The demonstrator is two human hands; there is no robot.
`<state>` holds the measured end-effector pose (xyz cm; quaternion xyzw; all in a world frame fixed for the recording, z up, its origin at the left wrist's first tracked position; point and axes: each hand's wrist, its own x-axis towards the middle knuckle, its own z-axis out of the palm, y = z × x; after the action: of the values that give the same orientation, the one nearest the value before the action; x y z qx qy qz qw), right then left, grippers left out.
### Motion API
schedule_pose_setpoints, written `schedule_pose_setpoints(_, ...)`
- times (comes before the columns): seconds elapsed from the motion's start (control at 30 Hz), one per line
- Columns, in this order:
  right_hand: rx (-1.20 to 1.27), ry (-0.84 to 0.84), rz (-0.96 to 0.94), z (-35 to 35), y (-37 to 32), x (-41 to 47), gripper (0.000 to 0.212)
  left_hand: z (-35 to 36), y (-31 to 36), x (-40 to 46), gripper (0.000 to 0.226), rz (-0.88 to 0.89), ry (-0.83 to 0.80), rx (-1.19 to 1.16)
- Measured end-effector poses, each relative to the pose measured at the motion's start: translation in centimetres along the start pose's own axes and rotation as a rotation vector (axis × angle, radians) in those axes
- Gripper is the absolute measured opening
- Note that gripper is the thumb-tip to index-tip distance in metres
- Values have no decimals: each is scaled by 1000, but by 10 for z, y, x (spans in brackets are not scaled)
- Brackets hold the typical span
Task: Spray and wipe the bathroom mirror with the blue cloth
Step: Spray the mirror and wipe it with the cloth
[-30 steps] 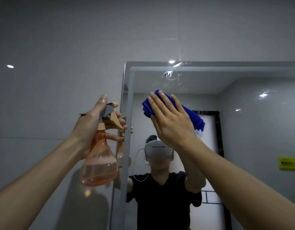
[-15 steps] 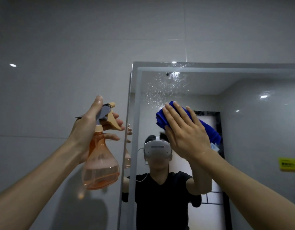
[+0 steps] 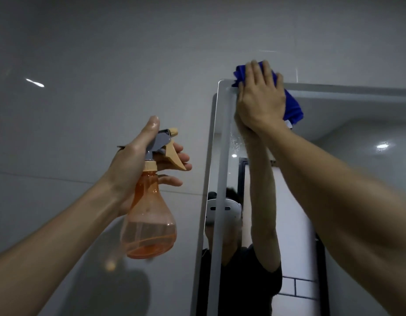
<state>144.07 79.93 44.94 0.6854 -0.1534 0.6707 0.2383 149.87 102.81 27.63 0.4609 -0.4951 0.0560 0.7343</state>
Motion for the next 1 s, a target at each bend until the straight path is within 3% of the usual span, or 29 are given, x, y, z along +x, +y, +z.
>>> schedule_pose_setpoints(0.2,-32,-60,-467,-1,-32,-68,55,-7,-2,-1,67,4,60,-33)
schedule_pose_setpoints(0.37,-80,-153,-793,-10,16,-182,58,-8,5,-4,64,-4,98,-92)
schedule_pose_setpoints(0.53,-83,-139,-666,-23,75,-169,59,-12,13,-9,66,-19,60,-22)
schedule_pose_setpoints(0.77,20,-87,-73,-20,44,-17,57,-13,22,-20,65,-6,45,8)
schedule_pose_setpoints(0.87,22,-66,-158,-9,-6,-21,56,-8,20,-21,65,-19,36,19)
schedule_pose_setpoints(1.0,-40,-107,-554,-2,-39,-110,60,-1,18,-19,65,-35,55,23)
